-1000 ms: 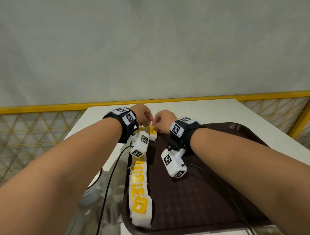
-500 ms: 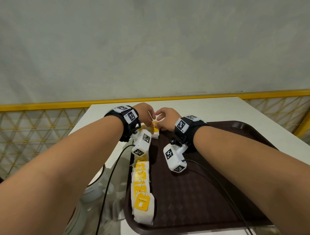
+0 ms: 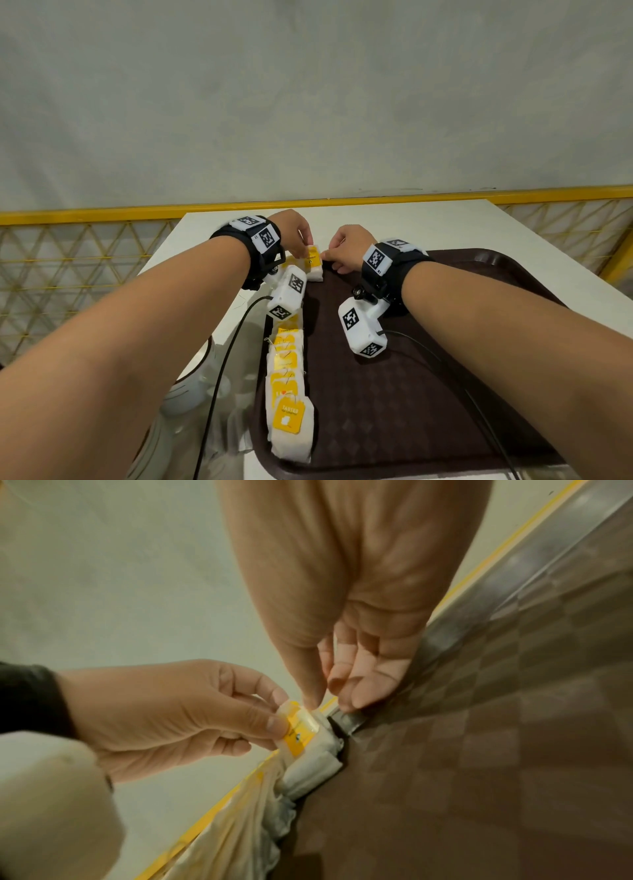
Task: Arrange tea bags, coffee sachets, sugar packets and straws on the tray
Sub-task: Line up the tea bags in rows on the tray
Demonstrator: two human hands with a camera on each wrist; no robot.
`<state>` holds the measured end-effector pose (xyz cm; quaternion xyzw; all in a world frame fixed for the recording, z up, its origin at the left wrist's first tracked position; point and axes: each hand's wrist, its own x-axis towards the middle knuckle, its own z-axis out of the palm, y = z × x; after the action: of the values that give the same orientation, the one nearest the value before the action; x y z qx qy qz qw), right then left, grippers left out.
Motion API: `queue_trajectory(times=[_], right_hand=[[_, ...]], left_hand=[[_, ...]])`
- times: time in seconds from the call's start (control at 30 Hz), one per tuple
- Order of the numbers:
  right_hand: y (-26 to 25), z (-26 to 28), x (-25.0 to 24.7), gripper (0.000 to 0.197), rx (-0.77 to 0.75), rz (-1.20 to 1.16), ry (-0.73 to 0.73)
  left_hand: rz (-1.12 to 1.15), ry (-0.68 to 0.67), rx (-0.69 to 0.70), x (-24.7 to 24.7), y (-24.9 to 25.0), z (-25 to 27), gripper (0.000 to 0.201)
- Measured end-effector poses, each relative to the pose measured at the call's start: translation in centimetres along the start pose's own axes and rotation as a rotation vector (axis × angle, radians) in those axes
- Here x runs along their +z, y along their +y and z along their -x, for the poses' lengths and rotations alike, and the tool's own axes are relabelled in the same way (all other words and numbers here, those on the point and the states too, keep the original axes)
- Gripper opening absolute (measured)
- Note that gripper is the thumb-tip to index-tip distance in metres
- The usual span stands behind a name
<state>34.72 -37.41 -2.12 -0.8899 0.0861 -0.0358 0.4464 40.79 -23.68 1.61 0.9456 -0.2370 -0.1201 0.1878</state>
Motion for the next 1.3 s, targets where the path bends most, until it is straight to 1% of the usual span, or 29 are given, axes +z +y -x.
queue_trajectory(times=[0.17,0.37,0.43,0.5,0.57,0.6,0.7,0.73,0.83,0.9,0.97,1.07,1.17,1.23,1.3], right_hand=[[-0.1,0.9,0.3,0.028,-0.024,0.105,-0.153],[-0.5,0.4,1.0,0.024,-0.051,0.156,-0.159],[-0.6,0.4,1.0,0.018,-0.040,0.155,-0.138],[-0.4,0.2,0.8,0.012,-0.017,0.117,-0.055],[-0.2,0.1,0.4,0.016,-0.025,0.020,0.024],[-0.2,0.1,0.1,0.019,-0.035,-0.026,0.034],[-0.1,0.0,-0.1,0.027,-0.044,-0.115,-0.030],[0.0,-0.1,0.1,0.026,-0.040,-0.118,-0.039],[0.2,-0.3,0.9,0.020,-0.020,-0.084,0.012],[0.2,-0.3,1.2,0.025,-0.005,-0.099,0.056],[0.2,-0.3,1.3,0.028,0.015,-0.146,0.071],[0.3,-0.4,1.2,0.027,0.051,-0.262,0.041],[0.2,-0.2,1.3,0.025,0.050,-0.383,-0.002],[0.1,0.0,1.5,0.024,0.045,-0.415,-0.026],[0.1,-0.1,1.6,0.024,0.037,-0.402,-0.020]], left_hand=[[-0.036,0.002,0.014,0.2,-0.2,-0.3,0.011],[-0.068,0.010,0.028,0.3,-0.1,-0.2,0.013],[-0.070,-0.002,0.052,0.2,0.0,-0.1,0.014],[-0.054,-0.024,0.078,-0.1,0.0,0.1,0.014],[-0.036,-0.036,0.099,-0.4,0.1,0.3,0.016],[-0.027,-0.036,0.108,-0.6,0.1,0.4,0.016],[-0.008,-0.026,0.119,-0.7,0.0,0.2,0.013],[-0.010,-0.018,0.113,-0.6,-0.1,0.1,0.012],[-0.012,-0.003,0.096,-0.3,-0.1,0.0,0.010],[-0.005,-0.007,0.095,-0.1,-0.1,0.0,0.012],[-0.004,-0.021,0.095,-0.1,-0.1,0.0,0.013],[0.001,-0.042,0.094,-0.3,-0.1,0.0,0.013],[0.007,-0.032,0.086,-0.4,0.0,0.1,0.013],[0.012,-0.019,0.079,-0.4,0.0,0.3,0.013],[0.012,-0.013,0.074,-0.3,0.0,0.3,0.013]])
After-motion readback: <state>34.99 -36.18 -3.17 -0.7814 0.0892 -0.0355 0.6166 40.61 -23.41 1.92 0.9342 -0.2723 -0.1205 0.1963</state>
